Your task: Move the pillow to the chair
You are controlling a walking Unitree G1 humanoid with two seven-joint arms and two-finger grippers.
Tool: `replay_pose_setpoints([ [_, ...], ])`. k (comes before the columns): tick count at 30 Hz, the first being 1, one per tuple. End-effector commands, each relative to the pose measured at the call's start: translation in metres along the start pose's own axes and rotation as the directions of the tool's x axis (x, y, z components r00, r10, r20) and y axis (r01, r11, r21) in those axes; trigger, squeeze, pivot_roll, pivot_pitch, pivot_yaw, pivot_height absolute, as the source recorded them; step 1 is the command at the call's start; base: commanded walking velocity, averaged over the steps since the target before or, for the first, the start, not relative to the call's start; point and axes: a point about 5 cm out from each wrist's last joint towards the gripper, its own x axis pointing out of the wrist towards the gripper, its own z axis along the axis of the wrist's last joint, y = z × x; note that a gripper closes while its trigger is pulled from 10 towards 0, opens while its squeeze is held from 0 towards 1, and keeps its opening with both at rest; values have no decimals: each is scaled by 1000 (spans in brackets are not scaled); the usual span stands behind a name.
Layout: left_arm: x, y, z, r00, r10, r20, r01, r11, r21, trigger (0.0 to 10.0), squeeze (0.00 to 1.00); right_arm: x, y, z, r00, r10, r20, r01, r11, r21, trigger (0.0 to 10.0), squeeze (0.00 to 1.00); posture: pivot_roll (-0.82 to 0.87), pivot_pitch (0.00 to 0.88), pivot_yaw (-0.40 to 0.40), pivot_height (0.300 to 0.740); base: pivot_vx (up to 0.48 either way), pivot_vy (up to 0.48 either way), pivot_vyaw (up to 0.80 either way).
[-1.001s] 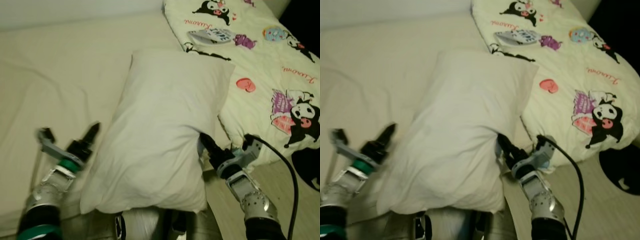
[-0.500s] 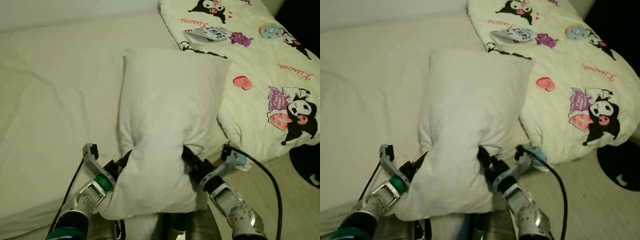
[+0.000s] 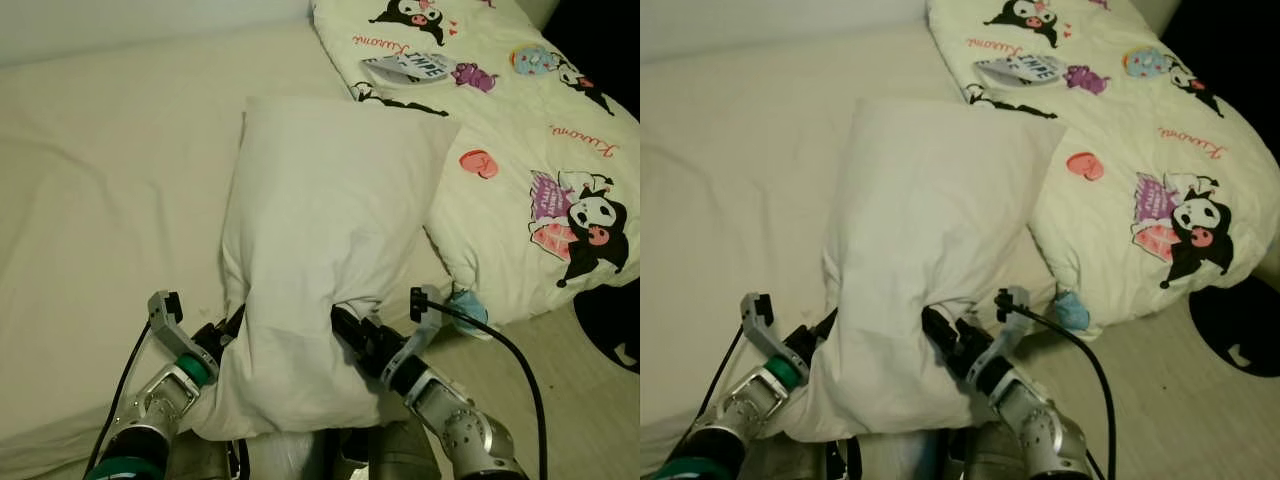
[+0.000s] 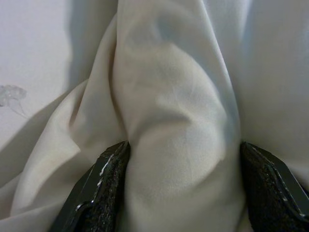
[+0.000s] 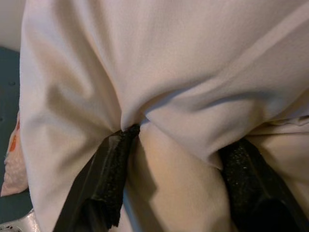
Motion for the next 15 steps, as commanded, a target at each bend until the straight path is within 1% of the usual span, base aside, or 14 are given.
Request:
replay_pose_setpoints([
  [1, -4, 3, -18, 999, -8, -51, 6, 999, -40, 0, 0, 11, 12, -25, 991, 72, -113, -69, 997, 37, 0, 0, 3, 168, 20, 612, 0, 0, 0],
  [5, -2, 0, -17, 999, -23, -47, 22, 999, -39, 0, 0, 14, 12, -26, 990, 75, -119, -72, 997, 35, 0, 0, 15, 149, 18, 612, 0, 0, 0],
  [6, 0, -2, -17, 999, -32, -41, 30, 999, -33, 0, 0, 17, 13, -27, 989, 80, -126, -77, 997, 28, 0, 0, 19, 143, 18, 612, 0, 0, 0],
  [12, 5, -7, -17, 998, -48, -38, 48, 999, -7, 0, 0, 23, 13, -27, 988, 73, -139, -74, 997, 0, 0, 0, 32, 115, 16, 612, 0, 0, 0],
  [14, 7, -9, -18, 998, -48, -44, 48, 999, 3, 0, 0, 25, 13, -27, 988, 71, -139, -72, 997, -6, 0, 0, 36, 107, 16, 612, 0, 0, 0],
  [15, 8, -8, -20, 997, -33, -65, 34, 999, 13, 0, 0, 26, 13, -27, 989, 68, -133, -70, 998, -9, 0, 0, 39, 101, 16, 612, 0, 0, 0],
])
